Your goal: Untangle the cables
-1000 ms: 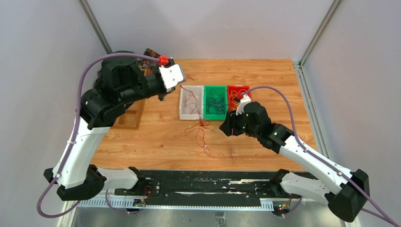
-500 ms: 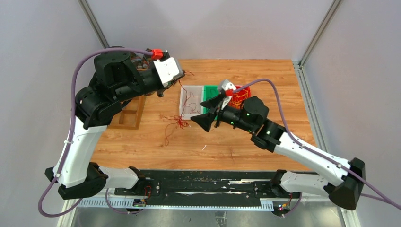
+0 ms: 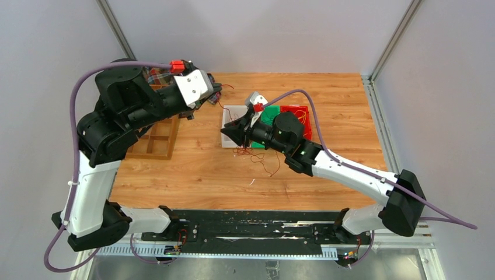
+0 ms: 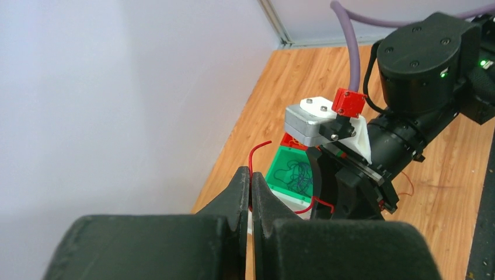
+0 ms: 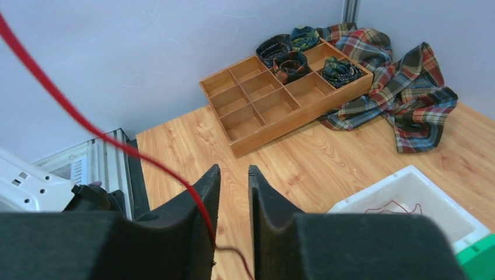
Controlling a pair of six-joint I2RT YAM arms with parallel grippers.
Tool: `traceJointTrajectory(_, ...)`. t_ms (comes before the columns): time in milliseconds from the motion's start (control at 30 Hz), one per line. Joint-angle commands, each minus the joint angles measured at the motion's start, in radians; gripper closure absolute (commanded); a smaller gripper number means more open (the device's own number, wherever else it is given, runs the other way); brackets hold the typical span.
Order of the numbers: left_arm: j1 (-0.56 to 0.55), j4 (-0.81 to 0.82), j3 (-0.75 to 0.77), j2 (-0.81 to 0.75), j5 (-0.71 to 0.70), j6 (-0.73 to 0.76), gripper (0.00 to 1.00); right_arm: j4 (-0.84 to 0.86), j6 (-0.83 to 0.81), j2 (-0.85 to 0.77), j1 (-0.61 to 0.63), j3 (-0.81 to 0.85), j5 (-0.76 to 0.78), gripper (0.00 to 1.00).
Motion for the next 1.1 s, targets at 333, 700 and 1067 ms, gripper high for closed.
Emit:
traceJointTrajectory(333,-0.019,0.017,0.238,0.089,-0.005,-0.022,1.00,0.257,0.183,0.165,0.014,-0.220,0.019,0.83)
traceJointTrajectory(700,-0.024,0.037,0.435,0.148,-0.059,-0.008,1.00,0.330,0.220,0.302,0.030,-0.251,0.056,0.83)
traceJointTrajectory(1067,-0.024,0.231,0.399,0.109,-0.131,0.041,1.00,0.346,0.263,0.305,0.033,-0.318,0.104,0.70)
